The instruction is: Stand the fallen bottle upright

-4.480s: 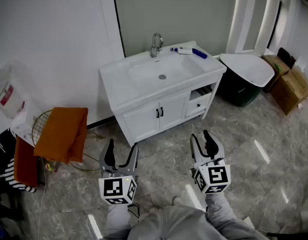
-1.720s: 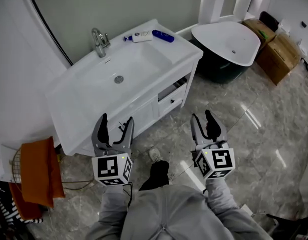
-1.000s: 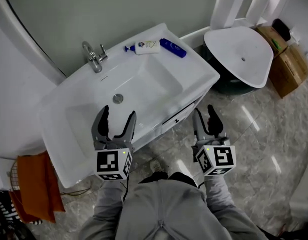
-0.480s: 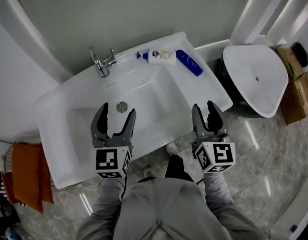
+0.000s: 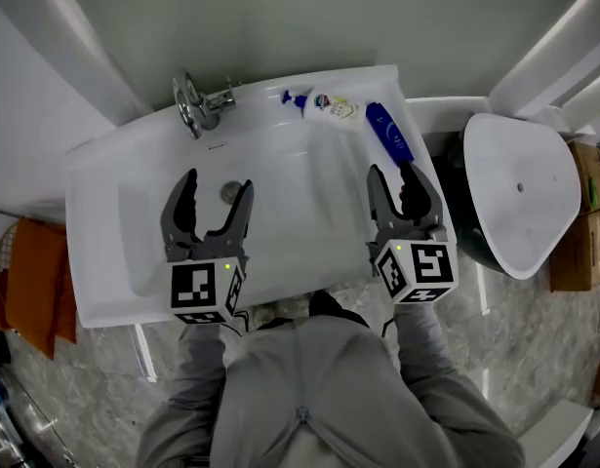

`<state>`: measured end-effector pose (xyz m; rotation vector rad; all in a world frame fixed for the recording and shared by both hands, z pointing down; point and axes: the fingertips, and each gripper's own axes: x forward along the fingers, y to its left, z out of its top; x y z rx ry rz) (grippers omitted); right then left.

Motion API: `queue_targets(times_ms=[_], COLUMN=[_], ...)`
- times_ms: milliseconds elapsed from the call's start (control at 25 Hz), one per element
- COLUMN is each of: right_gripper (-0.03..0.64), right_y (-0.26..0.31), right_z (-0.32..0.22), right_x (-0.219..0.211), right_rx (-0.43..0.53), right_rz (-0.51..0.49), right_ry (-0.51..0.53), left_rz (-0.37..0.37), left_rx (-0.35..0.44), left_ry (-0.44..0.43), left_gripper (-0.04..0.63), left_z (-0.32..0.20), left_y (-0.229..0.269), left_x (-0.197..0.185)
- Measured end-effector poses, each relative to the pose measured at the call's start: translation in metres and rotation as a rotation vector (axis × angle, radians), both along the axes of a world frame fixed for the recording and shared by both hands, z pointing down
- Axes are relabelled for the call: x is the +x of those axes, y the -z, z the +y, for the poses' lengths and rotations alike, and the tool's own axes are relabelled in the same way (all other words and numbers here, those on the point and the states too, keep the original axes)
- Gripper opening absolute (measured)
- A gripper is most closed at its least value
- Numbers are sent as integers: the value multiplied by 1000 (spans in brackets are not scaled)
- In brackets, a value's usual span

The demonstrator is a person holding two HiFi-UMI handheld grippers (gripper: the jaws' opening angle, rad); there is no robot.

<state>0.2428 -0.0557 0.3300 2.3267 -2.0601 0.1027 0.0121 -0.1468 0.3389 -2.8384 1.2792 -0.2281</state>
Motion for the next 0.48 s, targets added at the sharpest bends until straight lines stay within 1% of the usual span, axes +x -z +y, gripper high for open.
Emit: queue_targets(times_ms=[160,200,240,320,480], right_gripper=[176,181,201,213,245], right_y=[-3,-6,-10,-17,-33], right_z=[-31,-36,-41,-51,-74], right_x=[4,4,5,7,11], right_rx=[-10,-24,-39,-66,-133], right_rz=[22,27,31,46,97], right_ry=[77,97,117,149,211], left_rz=[-15,-17,-19,-22,-29], left_rx=[17,13,8,3,-7], left_ry=[51,65,77,99,138], left_gripper=[373,373,373,373,373], left_z=[-11,-12,-12,-14,-17], left_y=[7,5,3,1,-3], left_x=[1,0,-1,-2,-3])
